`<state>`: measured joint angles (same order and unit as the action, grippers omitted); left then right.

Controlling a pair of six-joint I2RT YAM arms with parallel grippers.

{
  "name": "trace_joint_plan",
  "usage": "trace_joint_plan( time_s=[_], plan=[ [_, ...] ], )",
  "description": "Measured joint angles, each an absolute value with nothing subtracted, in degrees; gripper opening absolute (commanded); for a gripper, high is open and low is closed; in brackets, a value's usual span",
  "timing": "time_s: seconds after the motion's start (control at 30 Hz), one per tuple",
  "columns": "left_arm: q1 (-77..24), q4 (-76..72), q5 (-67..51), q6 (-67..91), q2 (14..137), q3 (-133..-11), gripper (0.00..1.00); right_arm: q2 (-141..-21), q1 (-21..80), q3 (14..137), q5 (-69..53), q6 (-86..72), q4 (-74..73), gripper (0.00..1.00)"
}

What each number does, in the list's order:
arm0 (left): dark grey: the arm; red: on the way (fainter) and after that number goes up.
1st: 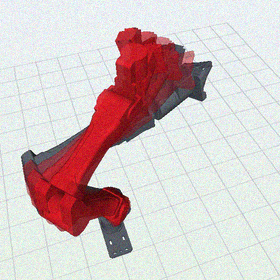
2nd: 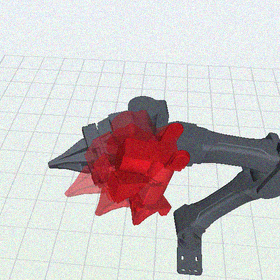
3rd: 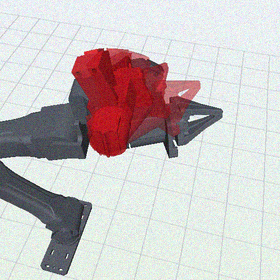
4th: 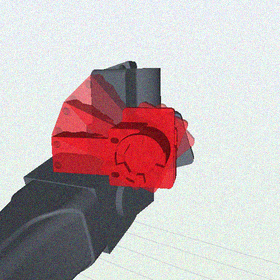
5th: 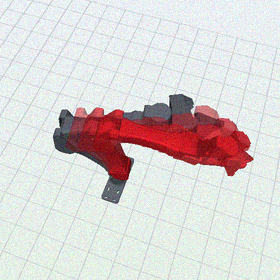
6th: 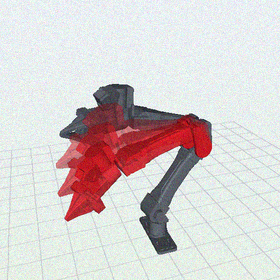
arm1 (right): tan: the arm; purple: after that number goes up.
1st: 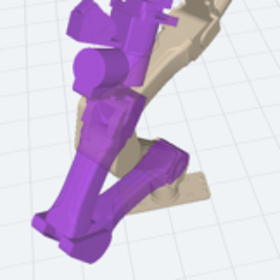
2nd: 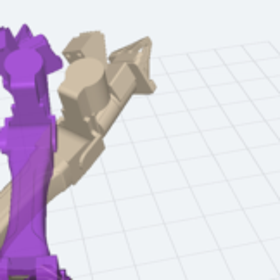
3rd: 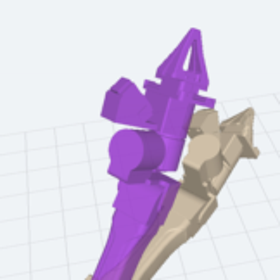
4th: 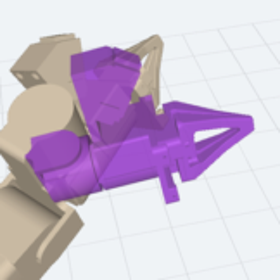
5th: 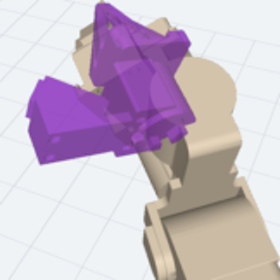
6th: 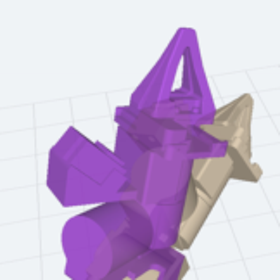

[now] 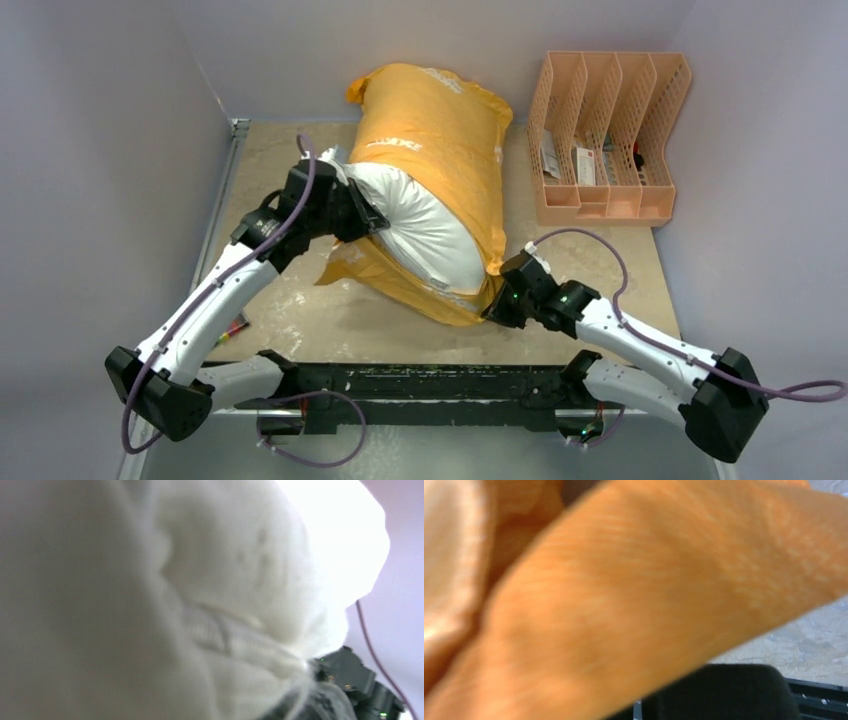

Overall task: Remove the pillowcase from the pillow
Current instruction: Remove the pillow from the pillowcase.

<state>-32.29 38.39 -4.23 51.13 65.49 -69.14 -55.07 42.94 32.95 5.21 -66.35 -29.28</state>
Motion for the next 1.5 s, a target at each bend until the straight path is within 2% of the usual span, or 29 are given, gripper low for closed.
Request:
trace_joint_plan(
  time_s=[0.1, 0.23, 0.43, 0.6, 0.7, 0.83, 1.1, 1.13, 1.2, 1.33, 1.37, 1.5],
  plan=[
    [-26.81, 38.94, -9.04, 51.83, 65.98, -69.45, 0.0, -55.77, 42.98, 30.33, 3.49, -66.26, -25.74, 0.0],
    [-25.43, 37.41, -12.45, 52.97, 65.91, -68.69, 0.0, -54.65, 43.0, 30.0, 3.77, -65.56, -25.04, 0.02],
    [-23.97, 31.44, -13.58, 55.22, 60.45, -60.58, 0.0, -53.23, 42.96, 34.57, 4.82, -63.4, -31.2, 0.34],
    [-23.0, 29.5, -13.02, 56.27, 56.36, -56.82, 0.0, -51.77, 42.74, 36.45, -0.84, -63.13, -28.03, 0.42],
    [-22.96, 28.95, -12.95, 56.55, 55.53, -55.44, 0.0, -51.75, 42.74, 36.49, -3.44, -63.72, -26.22, 0.53],
    [-22.9, 28.4, -12.82, 56.62, 54.94, -54.78, 0.0, -51.29, 42.74, 36.75, -4.27, -64.6, -24.86, 0.57],
    [-22.9, 27.9, -12.84, 56.99, 54.83, -54.74, 0.0, -50.46, 42.74, 36.75, -5.89, -67.11, -17.74, 0.57],
    [-22.9, 27.9, -12.82, 57.01, 54.83, -54.74, 0.0, -50.76, 42.74, 36.75, -6.04, -67.26, -17.58, 0.57],
    [-22.9, 27.94, -12.82, 57.04, 54.83, -54.74, 0.0, -51.44, 42.74, 36.69, -6.22, -67.81, -17.12, 0.48],
    [-22.9, 27.97, -12.86, 57.36, 54.83, -54.74, 0.0, -53.08, 42.74, 36.27, -6.68, -68.71, -16.29, 0.08],
    [-22.9, 27.99, -12.99, 57.49, 54.83, -54.74, 0.0, -54.0, 42.74, 36.27, -6.66, -68.79, -16.25, 0.03],
    [-22.94, 28.93, -13.78, 57.39, 55.55, -55.24, 0.0, -57.69, 42.76, 36.05, -6.39, -66.08, -15.68, 0.0]
  ],
)
